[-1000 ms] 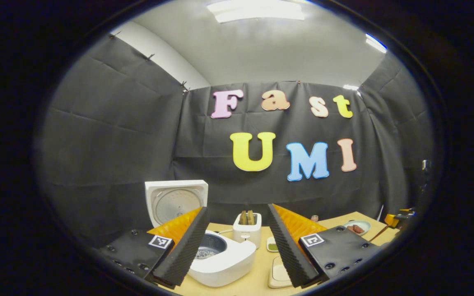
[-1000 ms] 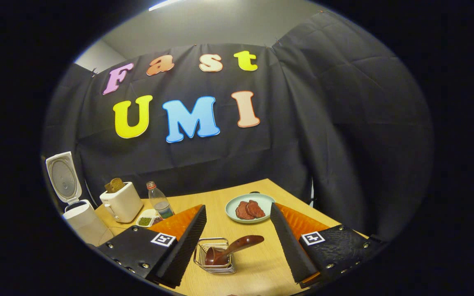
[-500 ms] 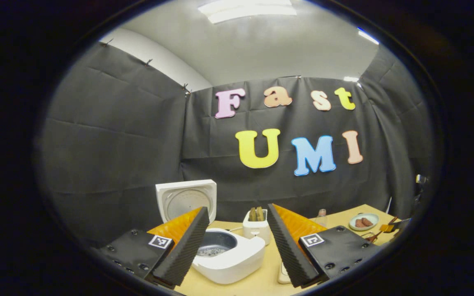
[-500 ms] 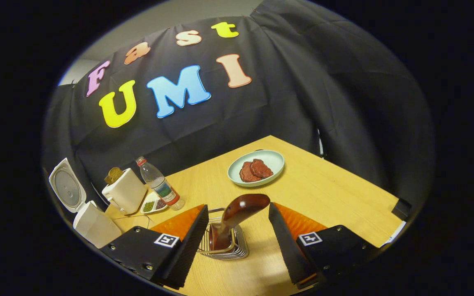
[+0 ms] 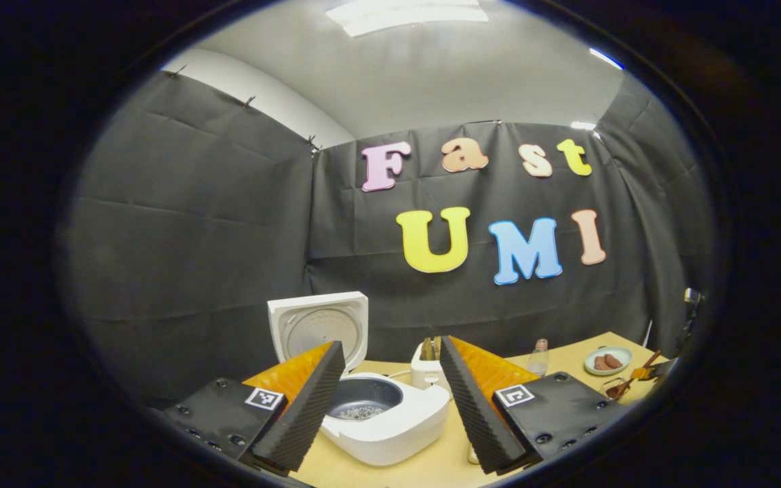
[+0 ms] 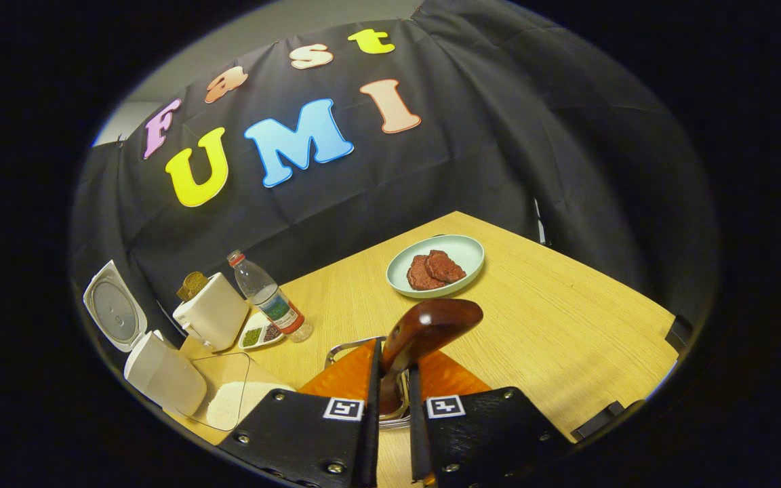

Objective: Close the left gripper, press the button to open the rice cooker; take a wooden spoon from the chopstick holder with the right hand, scoop a spoonful of rice and pour it into the rice cooker, then put the wooden spoon back into the chopstick holder.

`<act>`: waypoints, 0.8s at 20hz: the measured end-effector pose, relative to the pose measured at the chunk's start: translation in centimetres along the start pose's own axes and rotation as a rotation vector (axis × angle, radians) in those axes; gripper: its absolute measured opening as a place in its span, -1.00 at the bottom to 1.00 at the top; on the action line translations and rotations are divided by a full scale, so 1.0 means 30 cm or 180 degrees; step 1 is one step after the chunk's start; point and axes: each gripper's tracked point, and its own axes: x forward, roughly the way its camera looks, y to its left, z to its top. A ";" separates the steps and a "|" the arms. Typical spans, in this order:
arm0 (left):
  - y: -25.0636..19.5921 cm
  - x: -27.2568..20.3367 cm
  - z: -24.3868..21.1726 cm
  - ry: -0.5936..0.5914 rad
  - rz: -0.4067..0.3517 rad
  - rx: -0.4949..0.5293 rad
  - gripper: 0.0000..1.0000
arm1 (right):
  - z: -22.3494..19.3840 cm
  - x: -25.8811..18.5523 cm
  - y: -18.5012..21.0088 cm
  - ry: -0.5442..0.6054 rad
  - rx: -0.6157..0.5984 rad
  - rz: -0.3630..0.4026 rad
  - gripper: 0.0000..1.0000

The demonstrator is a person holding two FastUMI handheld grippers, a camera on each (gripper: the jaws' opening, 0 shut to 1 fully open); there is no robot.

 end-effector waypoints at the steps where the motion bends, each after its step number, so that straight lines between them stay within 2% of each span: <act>1: 0.009 0.002 -0.005 0.0008 0.0002 -0.0022 0.97 | -0.003 -0.005 0.031 -0.0006 -0.0008 0.0045 -0.69; 2: 0.016 0.002 -0.006 0.0016 0.0009 -0.0036 0.95 | 0.011 -0.001 0.041 0.0032 -0.0066 0.0093 -0.77; 7: 0.066 0.007 0.001 -0.0014 0.0034 -0.0068 0.95 | 0.133 -0.048 0.091 -0.0095 -0.0289 0.0097 -0.77; 13: 0.099 0.013 -0.028 0.0029 -0.0008 -0.0227 0.93 | 0.267 -0.147 0.206 -0.0318 -0.0240 0.0260 -0.77; 16: 0.127 0.015 -0.051 0.0044 -0.0017 -0.0266 0.95 | 0.284 -0.178 0.288 -0.0396 -0.0255 0.0384 -0.77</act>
